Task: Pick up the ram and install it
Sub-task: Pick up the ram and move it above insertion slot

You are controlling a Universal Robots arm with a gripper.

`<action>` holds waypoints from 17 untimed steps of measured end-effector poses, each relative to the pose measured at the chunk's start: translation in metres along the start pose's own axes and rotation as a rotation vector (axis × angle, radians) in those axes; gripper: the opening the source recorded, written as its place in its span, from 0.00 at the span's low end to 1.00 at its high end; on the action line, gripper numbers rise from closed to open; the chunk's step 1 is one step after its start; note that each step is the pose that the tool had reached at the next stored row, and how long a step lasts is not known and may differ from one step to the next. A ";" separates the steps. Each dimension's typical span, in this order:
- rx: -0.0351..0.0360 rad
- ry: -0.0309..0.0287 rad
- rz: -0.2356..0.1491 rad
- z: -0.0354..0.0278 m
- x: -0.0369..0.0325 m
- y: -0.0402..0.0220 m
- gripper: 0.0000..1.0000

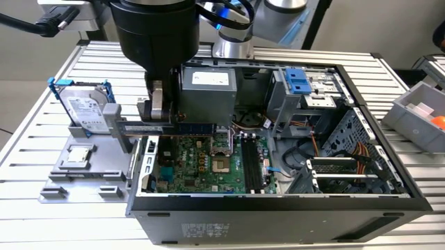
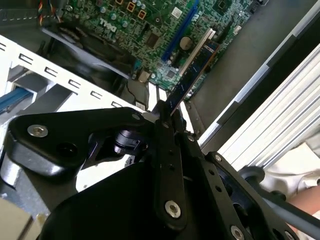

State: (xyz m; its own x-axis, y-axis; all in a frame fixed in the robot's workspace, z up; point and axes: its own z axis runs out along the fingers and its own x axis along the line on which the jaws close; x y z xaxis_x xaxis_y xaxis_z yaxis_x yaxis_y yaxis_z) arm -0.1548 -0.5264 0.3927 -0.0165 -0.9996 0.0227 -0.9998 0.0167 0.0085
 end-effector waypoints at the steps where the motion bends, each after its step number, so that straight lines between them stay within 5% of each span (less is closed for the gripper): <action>1: -0.0001 0.0001 0.000 0.0000 0.0000 -0.0009 0.00; 17: 0.0000 0.0001 0.000 -0.0002 -0.0008 -0.0173 0.00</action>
State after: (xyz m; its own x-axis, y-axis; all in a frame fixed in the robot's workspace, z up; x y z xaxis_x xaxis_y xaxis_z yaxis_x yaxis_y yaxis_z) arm -0.1375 -0.5259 0.3927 -0.0163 -0.9996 0.0228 -0.9998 0.0165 0.0086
